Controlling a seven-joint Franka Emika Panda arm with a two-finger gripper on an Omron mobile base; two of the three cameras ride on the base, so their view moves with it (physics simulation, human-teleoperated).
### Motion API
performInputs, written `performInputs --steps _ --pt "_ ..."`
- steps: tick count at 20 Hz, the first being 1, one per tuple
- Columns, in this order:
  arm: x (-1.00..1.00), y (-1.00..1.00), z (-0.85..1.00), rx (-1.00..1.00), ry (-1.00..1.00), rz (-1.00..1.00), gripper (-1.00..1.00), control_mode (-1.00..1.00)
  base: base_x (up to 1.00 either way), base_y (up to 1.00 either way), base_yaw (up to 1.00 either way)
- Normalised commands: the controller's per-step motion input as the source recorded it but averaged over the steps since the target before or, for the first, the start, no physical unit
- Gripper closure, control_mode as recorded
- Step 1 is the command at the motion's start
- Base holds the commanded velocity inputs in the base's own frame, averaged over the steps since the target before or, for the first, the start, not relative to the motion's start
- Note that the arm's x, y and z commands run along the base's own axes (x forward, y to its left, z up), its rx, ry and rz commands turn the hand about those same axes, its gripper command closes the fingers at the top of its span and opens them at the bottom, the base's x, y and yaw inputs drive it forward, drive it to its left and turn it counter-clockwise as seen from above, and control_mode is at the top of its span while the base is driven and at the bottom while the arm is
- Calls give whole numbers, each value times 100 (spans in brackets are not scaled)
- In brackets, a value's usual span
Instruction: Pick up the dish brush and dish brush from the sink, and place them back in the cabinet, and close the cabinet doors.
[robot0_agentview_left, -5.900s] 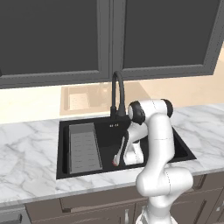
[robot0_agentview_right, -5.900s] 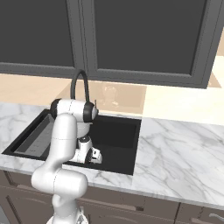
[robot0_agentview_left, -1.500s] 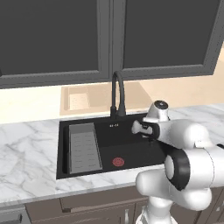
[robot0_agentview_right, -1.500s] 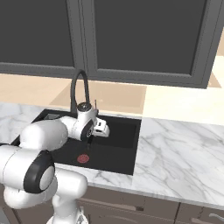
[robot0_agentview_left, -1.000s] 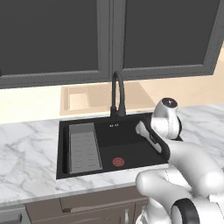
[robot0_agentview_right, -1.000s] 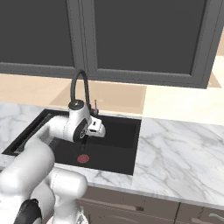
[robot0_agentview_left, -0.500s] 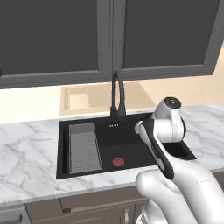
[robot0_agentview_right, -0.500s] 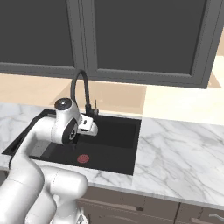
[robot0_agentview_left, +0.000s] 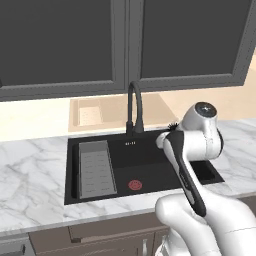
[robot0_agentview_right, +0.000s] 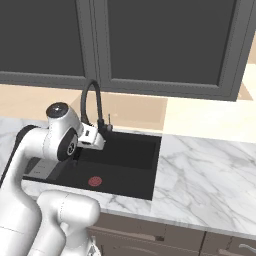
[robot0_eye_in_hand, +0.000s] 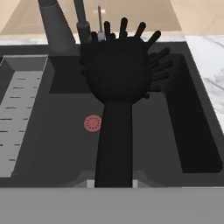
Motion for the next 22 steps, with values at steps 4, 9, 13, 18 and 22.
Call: performInputs --steps 4,9,13,18,22 --pt "-32 0 54 0 0 0 100 -100 0 0 0" --pt "-43 0 50 0 -1 0 100 -100 0 0 0" --pt "-52 0 44 0 -1 0 100 -100 0 0 0" --pt "-52 0 23 0 -1 0 100 -100 0 0 0" --pt "-22 0 19 0 -1 0 100 -100 0 0 0"
